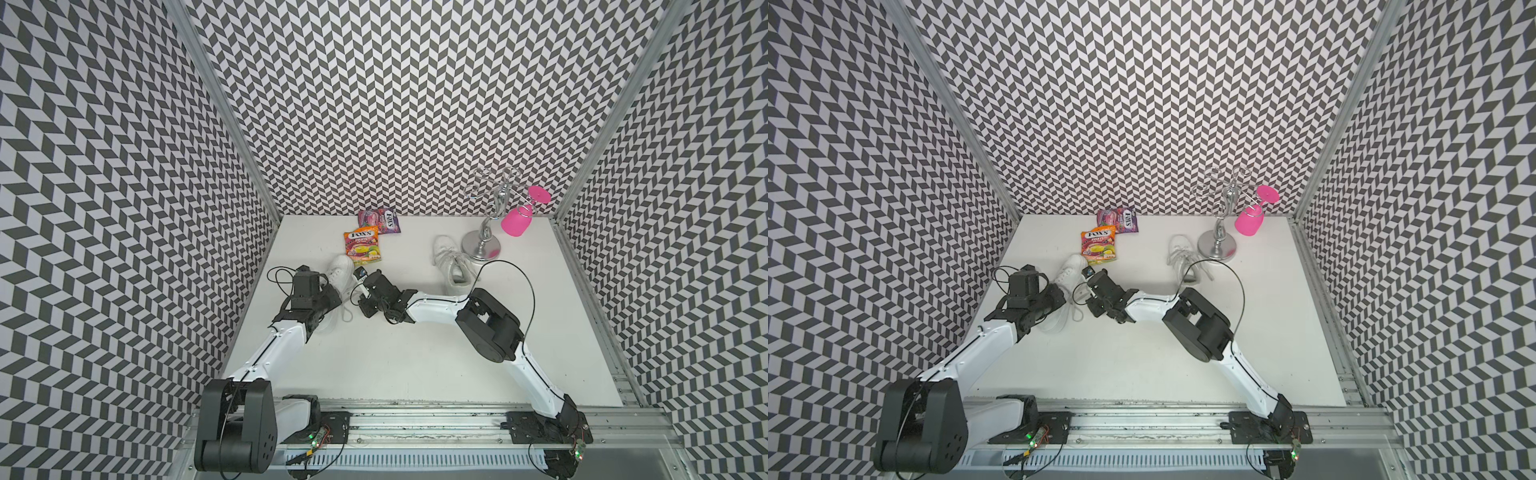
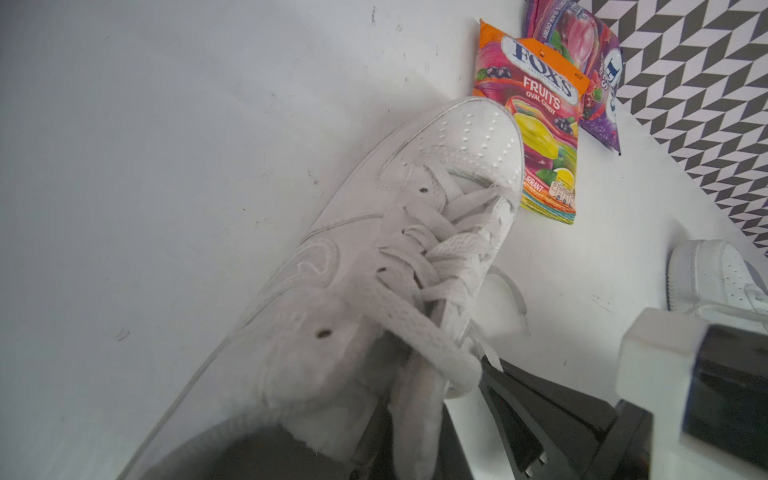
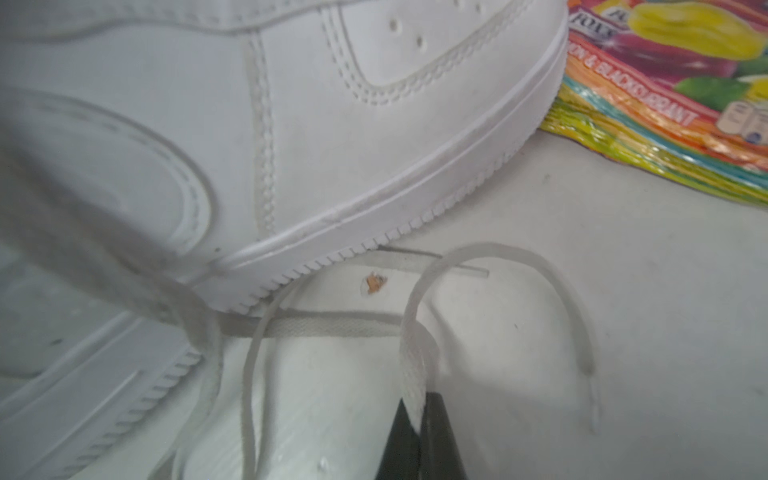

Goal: Tie the shoes
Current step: Adjust the shoelace at the center of the board.

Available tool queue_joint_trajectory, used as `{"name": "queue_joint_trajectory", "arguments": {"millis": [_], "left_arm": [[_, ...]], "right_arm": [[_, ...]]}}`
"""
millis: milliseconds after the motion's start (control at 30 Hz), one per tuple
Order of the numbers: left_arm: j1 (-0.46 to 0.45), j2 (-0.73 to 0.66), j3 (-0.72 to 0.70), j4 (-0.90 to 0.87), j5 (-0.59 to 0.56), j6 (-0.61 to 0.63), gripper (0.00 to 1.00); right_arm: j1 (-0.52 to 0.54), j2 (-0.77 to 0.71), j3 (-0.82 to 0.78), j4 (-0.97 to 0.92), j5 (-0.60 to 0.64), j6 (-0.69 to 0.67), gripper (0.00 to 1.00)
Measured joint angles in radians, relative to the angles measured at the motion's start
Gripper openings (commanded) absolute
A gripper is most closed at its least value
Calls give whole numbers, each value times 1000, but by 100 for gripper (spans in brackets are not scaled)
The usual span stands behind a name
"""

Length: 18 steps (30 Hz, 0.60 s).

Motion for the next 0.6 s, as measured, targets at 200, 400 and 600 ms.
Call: {"name": "queue_joint_trajectory", "arguments": {"millis": [200, 400, 600], "left_arm": [[-121, -55, 19, -49, -3, -34, 0], [-247, -92, 31, -69, -11, -79, 0], [-338, -92, 46, -72, -34, -119, 0]], "right_arm": [[-35, -338, -237, -30, 53, -14, 0], [-119, -630, -382, -36, 112, 5, 0], [-137, -769, -504, -98, 154, 12, 4]]}}
